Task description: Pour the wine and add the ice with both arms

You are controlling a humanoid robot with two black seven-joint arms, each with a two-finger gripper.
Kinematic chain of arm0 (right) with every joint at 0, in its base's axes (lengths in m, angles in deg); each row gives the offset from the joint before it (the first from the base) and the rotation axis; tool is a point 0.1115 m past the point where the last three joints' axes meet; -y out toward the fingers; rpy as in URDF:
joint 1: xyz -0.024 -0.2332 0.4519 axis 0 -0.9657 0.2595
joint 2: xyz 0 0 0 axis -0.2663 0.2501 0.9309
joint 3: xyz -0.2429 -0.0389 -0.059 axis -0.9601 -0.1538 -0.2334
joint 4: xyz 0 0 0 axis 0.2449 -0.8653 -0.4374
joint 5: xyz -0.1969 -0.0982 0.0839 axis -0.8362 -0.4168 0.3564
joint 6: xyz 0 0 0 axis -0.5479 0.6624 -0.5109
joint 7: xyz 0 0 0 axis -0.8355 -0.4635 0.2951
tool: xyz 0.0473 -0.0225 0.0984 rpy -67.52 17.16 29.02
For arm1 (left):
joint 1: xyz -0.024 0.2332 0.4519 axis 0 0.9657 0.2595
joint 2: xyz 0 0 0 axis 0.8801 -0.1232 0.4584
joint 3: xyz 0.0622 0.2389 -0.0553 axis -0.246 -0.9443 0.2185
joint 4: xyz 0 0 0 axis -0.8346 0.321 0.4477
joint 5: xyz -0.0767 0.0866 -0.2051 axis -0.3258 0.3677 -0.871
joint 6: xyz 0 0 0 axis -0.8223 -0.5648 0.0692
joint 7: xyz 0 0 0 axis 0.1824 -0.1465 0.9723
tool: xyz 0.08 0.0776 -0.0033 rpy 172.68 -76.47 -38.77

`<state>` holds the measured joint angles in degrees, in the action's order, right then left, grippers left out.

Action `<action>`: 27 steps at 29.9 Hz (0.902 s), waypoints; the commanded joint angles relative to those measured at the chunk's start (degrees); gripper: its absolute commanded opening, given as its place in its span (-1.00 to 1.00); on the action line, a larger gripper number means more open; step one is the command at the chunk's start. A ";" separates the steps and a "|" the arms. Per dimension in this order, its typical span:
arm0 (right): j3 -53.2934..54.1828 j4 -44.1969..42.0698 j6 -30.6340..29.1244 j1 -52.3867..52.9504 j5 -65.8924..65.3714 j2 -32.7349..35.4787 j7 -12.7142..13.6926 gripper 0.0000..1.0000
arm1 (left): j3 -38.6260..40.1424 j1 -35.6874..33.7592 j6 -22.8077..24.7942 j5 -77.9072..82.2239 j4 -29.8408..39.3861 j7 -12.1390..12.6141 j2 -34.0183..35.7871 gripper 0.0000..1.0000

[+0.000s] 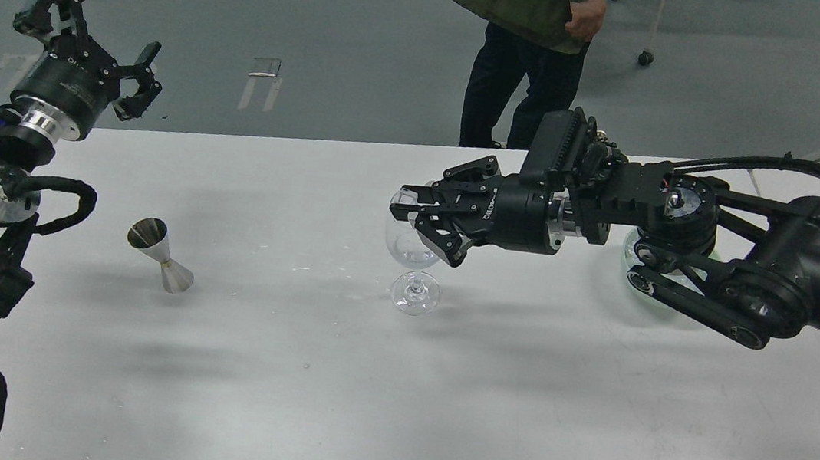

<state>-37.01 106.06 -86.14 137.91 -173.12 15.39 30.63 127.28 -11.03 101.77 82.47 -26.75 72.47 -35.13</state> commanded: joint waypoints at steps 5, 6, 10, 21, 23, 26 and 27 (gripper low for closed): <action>0.03 0.27 0.03 1.50 0.09 0.21 0.01 -1.00 | -0.06 -0.62 0.00 -0.01 0.00 0.00 -0.01 0.95; 0.12 0.36 0.03 1.51 0.09 0.21 -0.08 -1.00 | -0.15 -0.71 0.00 -0.01 0.00 0.00 -0.01 0.95; 0.12 0.45 0.03 2.21 0.18 0.39 -0.26 -1.00 | -2.78 -1.41 0.00 -0.09 0.00 0.00 -0.01 0.95; 0.12 0.53 0.03 2.12 0.36 -0.14 -0.52 -1.00 | -3.49 -1.41 0.00 -0.18 -0.09 -0.09 -0.01 0.95; 0.12 0.45 0.03 1.86 0.36 -0.14 -0.61 -0.99 | -3.58 -1.41 0.00 -0.18 0.00 -0.09 -0.10 0.95; 0.03 0.45 0.03 1.33 0.36 -0.14 -0.61 -0.96 | -3.58 -1.32 0.00 -0.18 -0.09 -0.09 -0.19 0.95; 0.03 0.53 0.03 1.24 0.36 -0.14 -0.61 -0.93 | -3.58 -1.41 0.00 -0.18 0.00 -0.09 -0.19 0.95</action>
<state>-36.88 106.53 -86.11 139.54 -172.76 15.22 30.04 123.71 -12.42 101.77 82.28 -26.75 72.38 -35.21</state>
